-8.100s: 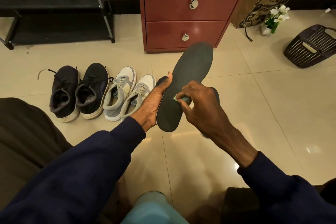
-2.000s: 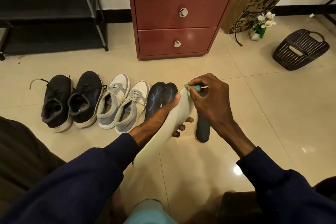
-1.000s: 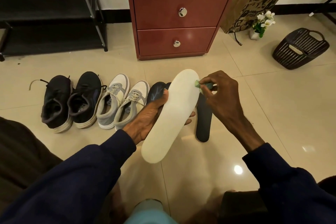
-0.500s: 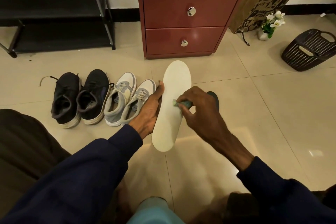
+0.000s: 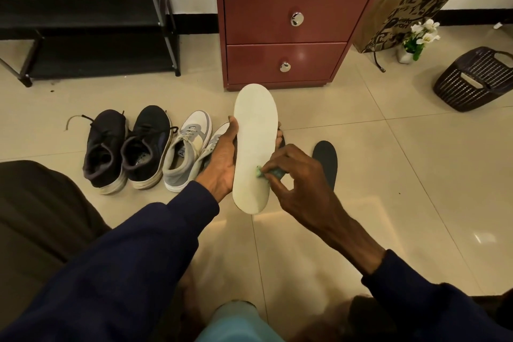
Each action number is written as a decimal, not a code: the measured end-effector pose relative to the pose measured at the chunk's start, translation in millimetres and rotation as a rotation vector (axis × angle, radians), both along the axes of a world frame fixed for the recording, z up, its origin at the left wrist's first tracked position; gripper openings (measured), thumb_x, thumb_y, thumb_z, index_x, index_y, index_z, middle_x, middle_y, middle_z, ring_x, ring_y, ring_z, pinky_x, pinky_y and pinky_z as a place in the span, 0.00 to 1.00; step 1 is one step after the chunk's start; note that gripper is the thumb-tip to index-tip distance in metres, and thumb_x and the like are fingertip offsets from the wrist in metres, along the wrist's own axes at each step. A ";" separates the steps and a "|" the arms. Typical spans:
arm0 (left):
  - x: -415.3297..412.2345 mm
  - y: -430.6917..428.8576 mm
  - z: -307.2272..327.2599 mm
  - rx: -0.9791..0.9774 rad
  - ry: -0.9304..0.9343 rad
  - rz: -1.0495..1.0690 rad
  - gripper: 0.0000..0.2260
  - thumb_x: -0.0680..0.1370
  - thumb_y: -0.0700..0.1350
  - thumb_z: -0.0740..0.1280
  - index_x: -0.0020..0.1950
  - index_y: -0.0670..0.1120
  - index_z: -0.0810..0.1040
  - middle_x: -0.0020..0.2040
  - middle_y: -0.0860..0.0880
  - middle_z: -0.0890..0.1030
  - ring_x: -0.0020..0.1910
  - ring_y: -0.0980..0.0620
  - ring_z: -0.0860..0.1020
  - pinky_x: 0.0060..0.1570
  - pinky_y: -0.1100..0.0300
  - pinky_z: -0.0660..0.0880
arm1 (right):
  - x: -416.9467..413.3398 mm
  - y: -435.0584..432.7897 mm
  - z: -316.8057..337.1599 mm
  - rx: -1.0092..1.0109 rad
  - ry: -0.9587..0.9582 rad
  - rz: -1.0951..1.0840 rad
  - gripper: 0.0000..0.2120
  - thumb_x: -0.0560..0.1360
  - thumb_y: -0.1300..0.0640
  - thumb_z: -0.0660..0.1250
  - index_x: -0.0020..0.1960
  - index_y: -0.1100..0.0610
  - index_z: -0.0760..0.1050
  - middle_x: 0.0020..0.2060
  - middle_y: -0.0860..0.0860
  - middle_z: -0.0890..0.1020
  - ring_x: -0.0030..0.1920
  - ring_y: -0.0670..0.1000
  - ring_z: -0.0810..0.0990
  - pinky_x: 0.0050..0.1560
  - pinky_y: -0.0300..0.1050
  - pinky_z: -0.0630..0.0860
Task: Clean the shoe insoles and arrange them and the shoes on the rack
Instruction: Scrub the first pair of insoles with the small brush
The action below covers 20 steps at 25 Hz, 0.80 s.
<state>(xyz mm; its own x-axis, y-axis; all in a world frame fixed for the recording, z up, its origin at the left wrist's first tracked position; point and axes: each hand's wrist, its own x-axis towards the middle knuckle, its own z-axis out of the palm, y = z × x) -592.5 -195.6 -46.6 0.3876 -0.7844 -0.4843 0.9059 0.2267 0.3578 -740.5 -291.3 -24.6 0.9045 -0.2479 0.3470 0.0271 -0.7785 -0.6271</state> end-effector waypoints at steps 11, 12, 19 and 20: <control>4.8 2.2 -3.7 0.040 0.022 0.077 0.31 0.82 0.64 0.61 0.70 0.40 0.78 0.66 0.36 0.80 0.57 0.38 0.84 0.60 0.41 0.79 | -4.8 9.3 -11.3 0.102 0.018 0.027 0.09 0.72 0.59 0.76 0.51 0.59 0.83 0.49 0.51 0.82 0.49 0.44 0.79 0.51 0.33 0.78; 1.9 1.4 -2.9 0.044 0.023 0.052 0.30 0.82 0.64 0.62 0.68 0.39 0.79 0.65 0.36 0.81 0.56 0.37 0.84 0.59 0.42 0.80 | -7.0 19.4 -11.7 0.110 0.055 0.100 0.09 0.72 0.59 0.76 0.51 0.59 0.83 0.49 0.51 0.82 0.49 0.44 0.79 0.51 0.32 0.77; -30.1 -10.4 -17.4 0.227 -0.176 -0.107 0.24 0.81 0.64 0.63 0.62 0.47 0.84 0.57 0.41 0.85 0.49 0.41 0.85 0.53 0.46 0.82 | -0.1 -33.5 -7.3 -0.012 -0.038 -0.216 0.05 0.72 0.64 0.75 0.48 0.59 0.82 0.45 0.51 0.81 0.45 0.47 0.78 0.46 0.32 0.75; -32.7 -12.4 -21.8 0.244 -0.188 -0.142 0.25 0.81 0.65 0.62 0.61 0.47 0.85 0.57 0.41 0.85 0.50 0.41 0.85 0.55 0.46 0.81 | -2.7 -28.9 -9.5 0.008 -0.005 -0.162 0.05 0.73 0.62 0.75 0.49 0.59 0.83 0.46 0.51 0.82 0.46 0.46 0.78 0.47 0.32 0.75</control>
<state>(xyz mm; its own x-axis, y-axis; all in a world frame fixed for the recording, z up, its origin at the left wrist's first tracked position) -625.3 -208.0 -68.4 0.3827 -0.7066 -0.5952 0.8354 -0.0105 0.5495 -743.2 -320.1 -34.1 0.8508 -0.3929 0.3489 -0.0948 -0.7679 -0.6335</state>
